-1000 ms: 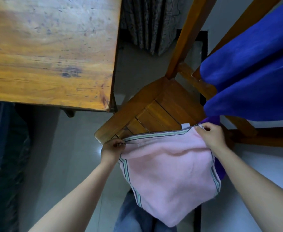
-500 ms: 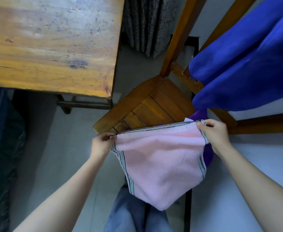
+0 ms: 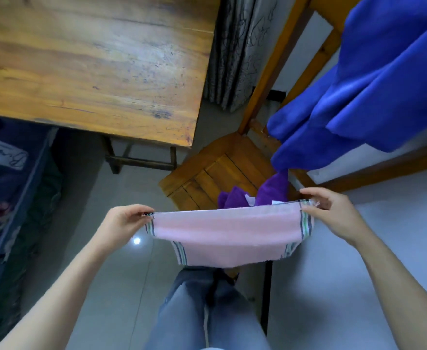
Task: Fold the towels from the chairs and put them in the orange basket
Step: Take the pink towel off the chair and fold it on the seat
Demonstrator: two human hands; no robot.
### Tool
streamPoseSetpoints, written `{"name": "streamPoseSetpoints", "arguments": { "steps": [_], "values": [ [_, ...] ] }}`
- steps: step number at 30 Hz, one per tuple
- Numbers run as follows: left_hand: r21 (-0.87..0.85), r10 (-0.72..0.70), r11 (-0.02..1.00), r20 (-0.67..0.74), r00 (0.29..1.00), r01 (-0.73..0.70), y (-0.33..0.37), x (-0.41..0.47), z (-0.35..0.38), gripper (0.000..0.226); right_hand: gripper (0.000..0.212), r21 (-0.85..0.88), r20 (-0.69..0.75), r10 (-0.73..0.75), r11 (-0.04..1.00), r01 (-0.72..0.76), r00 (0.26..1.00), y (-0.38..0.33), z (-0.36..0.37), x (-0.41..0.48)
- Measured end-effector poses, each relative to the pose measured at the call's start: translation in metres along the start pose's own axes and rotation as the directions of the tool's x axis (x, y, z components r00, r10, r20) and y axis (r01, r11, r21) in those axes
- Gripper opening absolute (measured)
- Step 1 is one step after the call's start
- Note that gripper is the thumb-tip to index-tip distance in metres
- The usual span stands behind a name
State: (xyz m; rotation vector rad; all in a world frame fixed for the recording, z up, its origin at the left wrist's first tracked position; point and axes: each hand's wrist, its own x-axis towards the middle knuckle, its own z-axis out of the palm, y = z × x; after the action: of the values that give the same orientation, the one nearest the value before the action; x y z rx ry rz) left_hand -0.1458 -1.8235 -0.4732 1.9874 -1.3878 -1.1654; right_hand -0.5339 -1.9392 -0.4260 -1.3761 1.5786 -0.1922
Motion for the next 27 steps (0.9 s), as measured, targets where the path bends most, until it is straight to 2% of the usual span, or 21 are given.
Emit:
{"name": "streamPoseSetpoints", "arguments": {
  "steps": [2,6,9,11,14,16,20,22,24,27],
  "values": [
    [0.096,0.069,0.993,-0.017,0.997,-0.067,0.01,-0.013,-0.022,0.054,0.03,-0.14,0.042,-0.103,0.984,0.108,0.994,-0.02,-0.009,-0.022],
    [0.133,0.197,0.974,-0.089,0.976,-0.185,0.04,-0.034,-0.061,0.059,0.012,-0.449,0.099,-0.321,0.83,0.33,0.942,-0.05,-0.025,-0.05],
    [0.254,0.365,0.912,-0.15,0.919,-0.321,0.064,-0.046,-0.083,0.035,0.007,-0.566,-0.027,-0.559,0.692,0.448,0.829,-0.064,-0.033,-0.057],
    [0.285,0.396,0.898,-0.196,0.897,-0.334,0.072,-0.047,-0.091,0.024,0.007,-0.575,-0.07,-0.625,0.662,0.48,0.778,-0.072,-0.035,-0.056],
    [0.317,0.352,0.908,-0.229,0.908,-0.273,0.077,-0.043,-0.093,0.034,0.015,-0.59,-0.095,-0.612,0.67,0.451,0.785,-0.079,-0.034,-0.05],
    [0.307,0.329,0.921,-0.276,0.903,-0.241,0.085,-0.04,-0.094,0.028,0.014,-0.573,-0.166,-0.614,0.697,0.431,0.772,-0.089,-0.034,-0.044],
    [0.284,0.287,0.938,-0.327,0.9,-0.196,0.098,-0.035,-0.099,0.021,0.011,-0.566,-0.221,-0.605,0.718,0.405,0.765,-0.109,-0.034,-0.032],
    [0.166,0.216,0.972,-0.351,0.911,-0.167,0.099,-0.029,-0.106,0.017,0.011,-0.418,-0.296,-0.527,0.821,0.388,0.797,-0.119,-0.034,-0.029],
    [0.051,0.132,0.991,-0.305,0.943,-0.122,0.101,-0.024,-0.112,0.013,0.018,-0.218,-0.275,-0.371,0.923,0.318,0.887,-0.126,-0.034,-0.024],
    [-0.085,0.042,0.994,-0.21,0.977,-0.061,0.106,-0.014,-0.117,0.017,0.025,0.025,-0.228,-0.23,0.97,0.242,0.946,-0.13,-0.034,-0.015]
  ]
}}
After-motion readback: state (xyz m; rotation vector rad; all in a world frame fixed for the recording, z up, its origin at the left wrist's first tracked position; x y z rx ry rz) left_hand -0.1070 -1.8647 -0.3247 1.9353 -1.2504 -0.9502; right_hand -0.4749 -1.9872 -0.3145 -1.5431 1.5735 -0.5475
